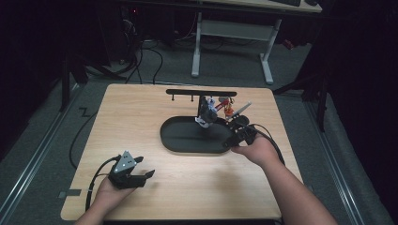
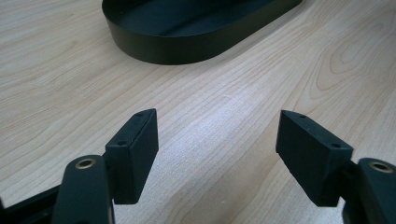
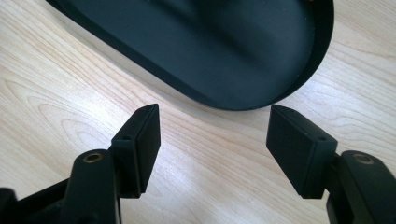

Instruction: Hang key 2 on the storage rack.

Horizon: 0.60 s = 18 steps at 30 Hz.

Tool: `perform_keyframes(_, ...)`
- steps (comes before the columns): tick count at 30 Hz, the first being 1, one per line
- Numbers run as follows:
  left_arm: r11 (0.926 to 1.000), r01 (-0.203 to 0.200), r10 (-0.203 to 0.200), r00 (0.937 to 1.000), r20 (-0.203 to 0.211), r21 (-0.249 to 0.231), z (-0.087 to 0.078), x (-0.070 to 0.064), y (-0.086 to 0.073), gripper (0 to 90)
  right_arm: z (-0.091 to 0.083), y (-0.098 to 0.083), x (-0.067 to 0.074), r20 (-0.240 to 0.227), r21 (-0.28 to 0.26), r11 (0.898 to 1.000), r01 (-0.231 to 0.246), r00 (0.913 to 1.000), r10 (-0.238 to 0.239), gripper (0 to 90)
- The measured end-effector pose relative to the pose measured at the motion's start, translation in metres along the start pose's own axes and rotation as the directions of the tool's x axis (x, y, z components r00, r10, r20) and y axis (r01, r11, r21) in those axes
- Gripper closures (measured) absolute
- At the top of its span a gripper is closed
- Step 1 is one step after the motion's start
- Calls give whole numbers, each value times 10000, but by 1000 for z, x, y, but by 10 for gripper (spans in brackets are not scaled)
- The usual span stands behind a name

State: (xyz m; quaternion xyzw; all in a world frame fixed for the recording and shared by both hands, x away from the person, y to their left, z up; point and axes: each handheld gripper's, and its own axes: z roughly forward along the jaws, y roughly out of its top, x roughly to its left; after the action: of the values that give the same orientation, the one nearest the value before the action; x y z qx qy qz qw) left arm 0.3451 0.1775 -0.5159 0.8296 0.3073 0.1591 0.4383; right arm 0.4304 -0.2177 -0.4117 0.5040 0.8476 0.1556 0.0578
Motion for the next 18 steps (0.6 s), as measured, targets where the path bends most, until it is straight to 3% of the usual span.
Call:
perform_keyframes(3,10000,-9,9,10000,-1,14,0,0,0,303,5,-16,-1,-65,-609,9981,-47,10000,43,355)
perform_keyframes(4,10000,-4,4,10000,-2,13,0,0,0,302,7,-22,0,76,-811,9966,144,9999,-139,355)
perform_keyframes(9,10000,25,-25,10000,48,31,1,0,0,302,17,-51,6,29,-1964,9796,437,9990,-440,345)
perform_keyframes(12,10000,60,-60,9999,93,52,1,0,0,302,23,-68,8,96,-2805,9585,504,9987,-497,339)
perform_keyframes(18,10000,88,-88,9999,140,0,1,-1,0,304,35,-107,7,676,-4515,8885,818,9961,-574,343)
